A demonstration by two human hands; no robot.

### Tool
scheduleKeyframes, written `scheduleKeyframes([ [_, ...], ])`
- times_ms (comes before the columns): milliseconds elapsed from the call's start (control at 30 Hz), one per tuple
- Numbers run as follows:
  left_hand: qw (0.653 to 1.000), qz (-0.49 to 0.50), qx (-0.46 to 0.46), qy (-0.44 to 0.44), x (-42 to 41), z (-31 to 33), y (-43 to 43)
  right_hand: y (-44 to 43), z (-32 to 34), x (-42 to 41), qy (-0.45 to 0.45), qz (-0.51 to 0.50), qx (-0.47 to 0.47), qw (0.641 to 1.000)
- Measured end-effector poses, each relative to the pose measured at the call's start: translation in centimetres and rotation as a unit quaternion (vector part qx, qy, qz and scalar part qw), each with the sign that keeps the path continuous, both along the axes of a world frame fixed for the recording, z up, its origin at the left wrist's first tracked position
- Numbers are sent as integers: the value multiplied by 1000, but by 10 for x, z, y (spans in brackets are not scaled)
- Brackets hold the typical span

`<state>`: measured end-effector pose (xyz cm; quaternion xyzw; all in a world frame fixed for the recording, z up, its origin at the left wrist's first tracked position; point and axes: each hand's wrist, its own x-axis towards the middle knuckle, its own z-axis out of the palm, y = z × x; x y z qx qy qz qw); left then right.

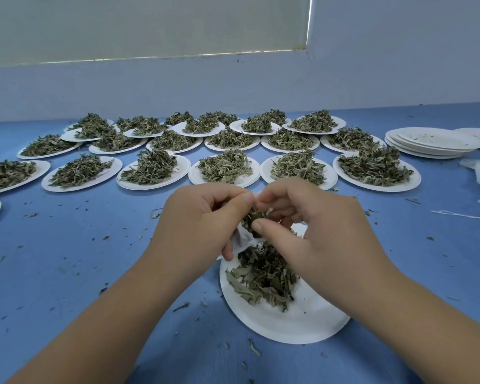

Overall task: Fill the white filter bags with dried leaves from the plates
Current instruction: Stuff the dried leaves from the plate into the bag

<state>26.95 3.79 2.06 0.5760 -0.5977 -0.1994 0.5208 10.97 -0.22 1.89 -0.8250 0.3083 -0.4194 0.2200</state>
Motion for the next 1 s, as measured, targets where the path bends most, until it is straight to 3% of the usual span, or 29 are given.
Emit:
scheduleKeyframes([
  [133,1000,6,-14,14,3,1,-1,-2,-1,0,-58,36,26,997],
  [433,1000,-19,2,20,3,-1,-1,-12,-2,4,-78,48,62,994],
  [800,998,-20,2,56,9,2,-2,-15,5,3,-9,62,20,998],
  [1000,998,-28,1,63,9,1,-2,-21,9,7,-8,29,83,996],
])
